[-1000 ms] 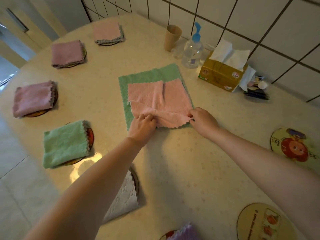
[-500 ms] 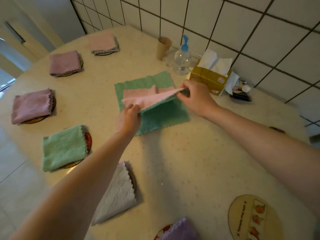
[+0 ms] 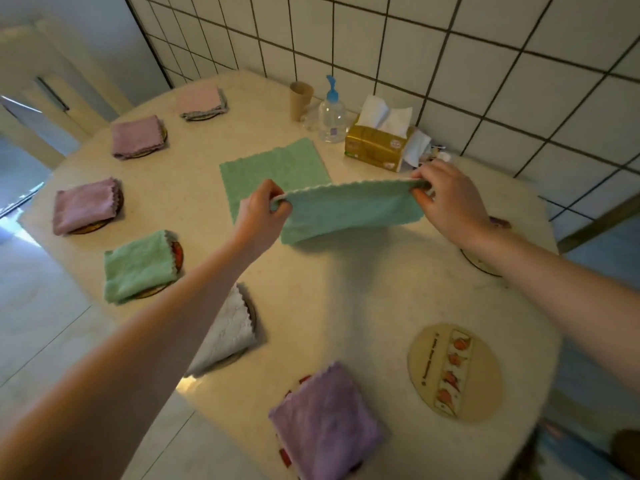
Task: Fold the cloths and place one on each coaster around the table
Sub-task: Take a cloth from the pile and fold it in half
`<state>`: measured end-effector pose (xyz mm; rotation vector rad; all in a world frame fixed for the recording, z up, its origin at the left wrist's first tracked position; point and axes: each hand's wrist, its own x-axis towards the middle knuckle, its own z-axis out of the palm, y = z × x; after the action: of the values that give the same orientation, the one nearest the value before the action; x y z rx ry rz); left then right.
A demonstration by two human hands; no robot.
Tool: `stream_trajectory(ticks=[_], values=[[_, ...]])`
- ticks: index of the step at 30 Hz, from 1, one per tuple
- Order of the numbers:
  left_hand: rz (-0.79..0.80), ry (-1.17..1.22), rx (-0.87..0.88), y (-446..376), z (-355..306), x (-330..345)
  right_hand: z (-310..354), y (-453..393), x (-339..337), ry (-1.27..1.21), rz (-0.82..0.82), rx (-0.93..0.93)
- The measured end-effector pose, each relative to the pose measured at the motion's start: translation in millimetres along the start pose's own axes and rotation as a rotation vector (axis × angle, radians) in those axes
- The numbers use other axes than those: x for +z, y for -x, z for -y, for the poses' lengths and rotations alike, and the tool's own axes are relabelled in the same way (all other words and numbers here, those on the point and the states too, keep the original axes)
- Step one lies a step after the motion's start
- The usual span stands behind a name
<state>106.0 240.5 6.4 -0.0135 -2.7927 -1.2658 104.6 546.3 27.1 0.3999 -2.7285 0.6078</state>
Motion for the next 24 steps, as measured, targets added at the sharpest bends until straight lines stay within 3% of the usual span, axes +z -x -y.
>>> stream_trajectory(ticks=[3,5,12,14,19,24], values=[[0.01,0.067,-0.044,20.0,-20.4,13.2,-6.1,26.8,-21.8,-0.115,-0.013,0.044],[0.065,0.015,-0.058,42.9,-29.4,26.6,-15.2,55.9,-29.2,-0.188,0.089,0.074],[0.651,-0.268,-0.128,164.3,-18.3,72.7,-60.9,179.6,-34.6,-0.123,0.76,0.014],[0.721,-0.331,-0.185,188.4,-16.3,81.4,-67.0,199.0,-35.8,-0.105,0.896,-0.019],[0.732,-0.349,-0.275,211.3,-15.3,93.5,-85.1,213.2,-29.7,-0.086,0.999,0.037],[0.513,-0.09,-0.471,202.3,-6.7,94.8,-97.6,185.9,-19.0,-0.275,0.862,0.264]])
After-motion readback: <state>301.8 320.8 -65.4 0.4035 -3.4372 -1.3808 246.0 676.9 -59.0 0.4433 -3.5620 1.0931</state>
